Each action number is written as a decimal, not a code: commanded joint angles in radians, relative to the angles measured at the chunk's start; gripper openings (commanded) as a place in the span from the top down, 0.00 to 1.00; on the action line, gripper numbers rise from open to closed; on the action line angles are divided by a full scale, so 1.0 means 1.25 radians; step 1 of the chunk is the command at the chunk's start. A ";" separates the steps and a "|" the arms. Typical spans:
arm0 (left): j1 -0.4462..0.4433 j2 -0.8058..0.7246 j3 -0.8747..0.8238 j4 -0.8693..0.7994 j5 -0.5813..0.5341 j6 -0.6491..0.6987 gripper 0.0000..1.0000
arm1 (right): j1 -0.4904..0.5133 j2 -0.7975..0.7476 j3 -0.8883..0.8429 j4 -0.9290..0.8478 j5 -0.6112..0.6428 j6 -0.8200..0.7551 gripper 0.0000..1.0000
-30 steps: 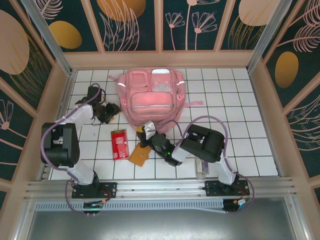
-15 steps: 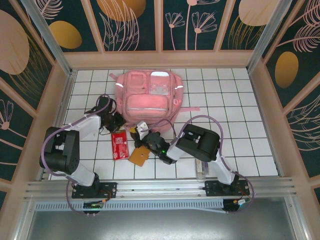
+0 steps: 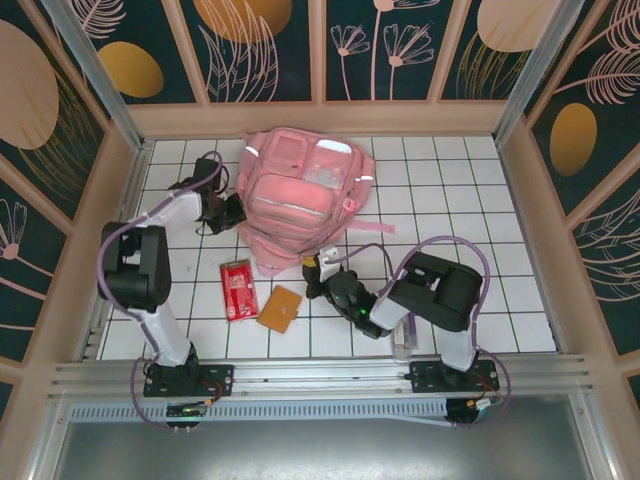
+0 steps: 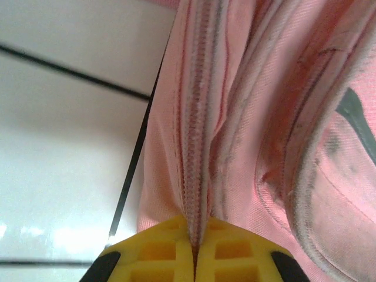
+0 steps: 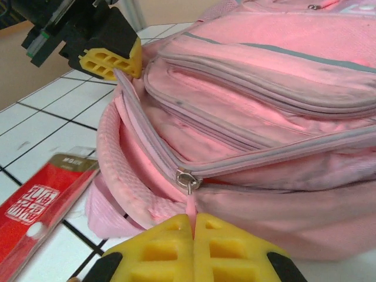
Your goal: Pack the student bag
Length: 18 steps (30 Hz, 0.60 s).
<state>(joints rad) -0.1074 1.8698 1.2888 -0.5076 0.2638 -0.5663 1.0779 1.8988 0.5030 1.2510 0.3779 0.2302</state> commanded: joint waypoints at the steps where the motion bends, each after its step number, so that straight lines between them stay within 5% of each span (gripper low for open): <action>1: 0.044 0.103 0.166 -0.020 -0.043 0.114 0.90 | 0.009 0.012 0.015 -0.016 0.017 0.009 1.00; 2: 0.044 0.127 0.203 -0.047 -0.044 0.106 0.75 | 0.016 0.026 0.037 -0.016 0.000 -0.009 1.00; 5: 0.044 0.105 0.204 -0.064 -0.004 0.065 0.63 | 0.027 0.075 0.097 0.020 -0.054 -0.028 1.00; 14: 0.030 -0.237 -0.217 0.009 -0.044 -0.108 0.51 | 0.033 0.204 0.309 0.000 -0.121 -0.050 1.00; 18: 0.006 -0.289 -0.286 0.049 -0.078 -0.180 0.47 | 0.033 0.231 0.349 -0.009 -0.141 -0.059 1.00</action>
<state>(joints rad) -0.0826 1.5265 0.9733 -0.5007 0.2070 -0.6868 1.1080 2.1628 0.9028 1.2308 0.2478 0.1814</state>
